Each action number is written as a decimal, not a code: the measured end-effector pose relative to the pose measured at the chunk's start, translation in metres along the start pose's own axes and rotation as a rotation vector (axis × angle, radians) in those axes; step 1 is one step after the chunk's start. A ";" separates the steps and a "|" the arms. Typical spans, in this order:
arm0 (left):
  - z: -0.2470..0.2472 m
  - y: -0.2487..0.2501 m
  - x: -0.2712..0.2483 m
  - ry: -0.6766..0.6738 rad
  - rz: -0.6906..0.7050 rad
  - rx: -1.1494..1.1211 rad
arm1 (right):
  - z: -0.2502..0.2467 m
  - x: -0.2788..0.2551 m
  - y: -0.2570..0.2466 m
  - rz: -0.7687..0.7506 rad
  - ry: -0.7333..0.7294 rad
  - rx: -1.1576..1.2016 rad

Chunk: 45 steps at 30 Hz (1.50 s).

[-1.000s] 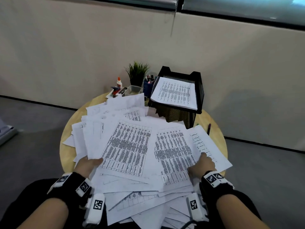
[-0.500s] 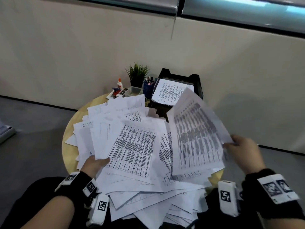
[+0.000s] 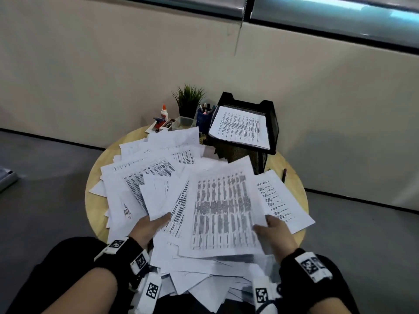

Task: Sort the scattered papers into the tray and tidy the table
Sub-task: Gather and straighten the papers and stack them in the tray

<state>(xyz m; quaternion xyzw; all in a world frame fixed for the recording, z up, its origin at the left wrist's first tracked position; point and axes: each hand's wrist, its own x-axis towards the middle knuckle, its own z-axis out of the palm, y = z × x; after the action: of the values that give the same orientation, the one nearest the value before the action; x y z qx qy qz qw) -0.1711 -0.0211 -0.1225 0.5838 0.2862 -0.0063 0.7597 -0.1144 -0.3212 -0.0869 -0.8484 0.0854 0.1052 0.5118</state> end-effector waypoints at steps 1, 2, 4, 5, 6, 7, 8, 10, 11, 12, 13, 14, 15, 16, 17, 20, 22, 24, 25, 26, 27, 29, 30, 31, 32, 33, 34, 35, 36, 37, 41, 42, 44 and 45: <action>0.000 -0.001 -0.001 -0.017 -0.002 -0.014 | 0.009 -0.001 0.002 0.006 -0.018 -0.053; -0.001 -0.003 0.000 -0.040 -0.002 -0.019 | 0.017 -0.002 0.004 -0.010 -0.026 -0.124; -0.005 -0.007 0.003 -0.066 -0.012 0.019 | 0.024 0.001 0.004 -0.062 -0.010 -0.264; -0.007 -0.008 0.003 -0.072 -0.010 0.038 | 0.023 0.004 0.002 -0.065 0.014 -0.325; -0.008 -0.009 0.004 -0.069 0.001 0.053 | 0.019 0.009 0.002 -0.044 0.054 -0.388; -0.007 -0.008 0.003 -0.056 0.015 0.065 | 0.014 0.017 0.004 -0.004 0.105 -0.448; -0.006 -0.005 0.001 -0.031 0.025 0.070 | 0.009 0.025 0.007 0.044 0.149 -0.505; -0.006 -0.001 0.001 0.021 0.052 0.033 | -0.001 0.035 0.012 0.136 0.176 -0.608; -0.007 0.001 0.002 0.030 0.062 0.001 | -0.003 0.039 0.014 0.178 0.162 -0.652; -0.008 0.003 0.004 0.038 0.069 -0.023 | -0.004 0.041 0.014 0.210 0.138 -0.688; -0.009 0.005 0.006 0.057 0.076 -0.034 | -0.005 0.042 0.013 0.235 0.115 -0.710; -0.011 0.008 0.006 0.090 0.082 -0.040 | -0.006 0.045 0.013 0.253 0.090 -0.716; -0.012 0.011 0.006 0.122 0.094 -0.049 | -0.008 0.046 0.011 0.260 0.065 -0.703; -0.014 0.013 0.007 0.157 0.104 -0.053 | -0.009 0.047 0.009 0.242 0.047 -0.686; -0.015 0.013 0.008 0.183 0.106 -0.057 | -0.011 0.047 0.008 0.211 0.048 -0.674; -0.019 0.014 0.008 0.231 0.105 -0.082 | -0.021 0.046 0.004 0.097 0.132 -0.618; -0.018 0.018 0.002 0.262 0.120 -0.085 | -0.029 0.040 -0.001 0.030 0.170 -0.552; -0.016 0.020 -0.002 0.262 0.129 -0.113 | -0.035 0.032 -0.009 -0.039 0.196 -0.480; -0.017 0.021 -0.003 0.257 0.137 -0.101 | -0.039 0.027 -0.014 -0.076 0.204 -0.459; -0.018 0.021 -0.002 0.260 0.134 -0.089 | -0.043 0.022 -0.020 -0.114 0.214 -0.449; -0.020 0.020 -0.001 0.262 0.133 -0.081 | -0.048 0.016 -0.025 -0.153 0.227 -0.449; -0.023 0.018 0.000 0.275 0.115 -0.060 | -0.060 0.009 -0.032 -0.202 0.264 -0.451; -0.024 0.017 -0.001 0.289 0.104 -0.037 | -0.066 0.007 -0.033 -0.211 0.286 -0.448; -0.025 0.017 -0.001 0.301 0.104 -0.021 | -0.072 0.007 -0.034 -0.213 0.302 -0.447; -0.025 0.017 -0.003 0.315 0.106 -0.009 | -0.077 0.006 -0.034 -0.211 0.311 -0.455; -0.024 0.018 -0.005 0.323 0.119 0.008 | -0.081 0.007 -0.033 -0.206 0.323 -0.467; -0.024 0.018 -0.008 0.328 0.126 0.030 | -0.085 0.007 -0.033 -0.199 0.336 -0.464; -0.024 0.019 -0.010 0.332 0.131 0.053 | -0.090 0.007 -0.032 -0.190 0.356 -0.444; -0.024 0.019 -0.011 0.331 0.127 0.068 | -0.095 0.006 -0.031 -0.181 0.383 -0.412; -0.025 0.019 -0.012 0.332 0.120 0.074 | -0.100 0.006 -0.029 -0.173 0.410 -0.378; -0.024 0.021 -0.016 0.323 0.120 0.091 | -0.121 0.002 -0.025 -0.143 0.455 -0.194; -0.024 0.021 -0.017 0.315 0.128 0.090 | -0.128 0.000 -0.025 -0.145 0.456 -0.162; -0.025 0.021 -0.017 0.306 0.141 0.091 | -0.143 -0.003 -0.027 -0.163 0.477 -0.110; -0.026 0.020 -0.016 0.302 0.143 0.098 | -0.150 -0.006 -0.028 -0.177 0.493 -0.100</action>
<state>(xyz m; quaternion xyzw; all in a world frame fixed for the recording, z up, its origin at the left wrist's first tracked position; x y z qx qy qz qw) -0.1886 0.0038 -0.1017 0.6335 0.3542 0.1217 0.6771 -0.0990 -0.4412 0.0068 -0.8766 0.1279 -0.1458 0.4404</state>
